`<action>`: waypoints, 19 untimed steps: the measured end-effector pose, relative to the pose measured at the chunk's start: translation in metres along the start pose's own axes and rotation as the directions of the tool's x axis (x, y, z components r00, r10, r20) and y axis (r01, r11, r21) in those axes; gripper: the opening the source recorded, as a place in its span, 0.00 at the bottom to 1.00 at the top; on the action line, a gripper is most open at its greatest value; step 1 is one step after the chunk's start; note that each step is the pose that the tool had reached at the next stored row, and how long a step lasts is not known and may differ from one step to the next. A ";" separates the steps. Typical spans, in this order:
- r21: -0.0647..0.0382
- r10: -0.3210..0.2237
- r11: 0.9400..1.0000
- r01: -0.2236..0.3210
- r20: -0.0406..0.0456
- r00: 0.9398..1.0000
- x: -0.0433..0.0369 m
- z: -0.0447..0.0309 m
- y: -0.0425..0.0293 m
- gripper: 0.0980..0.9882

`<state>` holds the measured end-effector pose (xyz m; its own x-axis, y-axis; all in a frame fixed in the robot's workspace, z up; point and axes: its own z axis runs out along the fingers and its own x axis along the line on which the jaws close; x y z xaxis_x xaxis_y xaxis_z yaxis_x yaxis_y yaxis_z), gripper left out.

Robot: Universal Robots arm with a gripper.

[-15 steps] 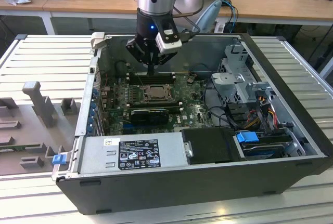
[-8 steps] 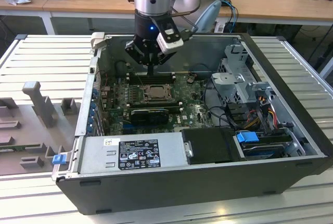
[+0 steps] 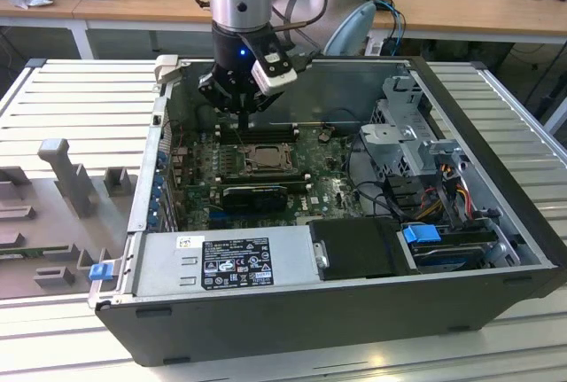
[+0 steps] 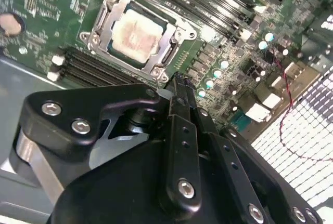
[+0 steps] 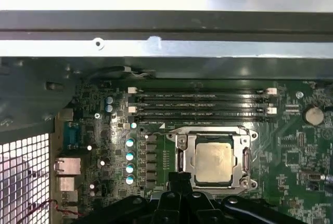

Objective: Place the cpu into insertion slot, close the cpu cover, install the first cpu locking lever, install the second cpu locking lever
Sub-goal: 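Install the first cpu locking lever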

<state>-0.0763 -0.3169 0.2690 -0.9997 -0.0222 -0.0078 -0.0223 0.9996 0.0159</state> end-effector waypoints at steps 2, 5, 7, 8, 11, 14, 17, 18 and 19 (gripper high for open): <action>-0.006 -0.009 1.000 0.009 0.000 1.000 0.0045 0.0023 0.0002 0.01; -0.011 -0.013 1.000 0.013 0.000 1.000 0.0165 0.0055 0.0012 0.01; -0.014 -0.014 1.000 0.014 0.000 1.000 0.0263 0.0071 0.0026 0.01; -0.016 -0.014 1.000 0.014 0.000 1.000 0.0292 0.0077 0.0036 0.01; -0.021 -0.016 1.000 0.016 0.000 1.000 0.0337 0.0094 0.0090 0.01; -0.023 -0.017 1.000 0.017 0.000 1.000 0.0340 0.0119 0.0186 0.01; -0.023 -0.017 1.000 0.018 0.001 1.000 0.0334 0.0137 0.0285 0.01; -0.023 -0.018 1.000 0.018 0.001 1.000 0.0319 0.0139 0.0298 0.01; -0.023 -0.018 1.000 0.018 0.000 1.000 0.0275 0.0142 0.0306 0.01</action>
<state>-0.1043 -0.2866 0.2551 -0.9992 -0.0398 -0.0085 -0.0401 0.9984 0.0389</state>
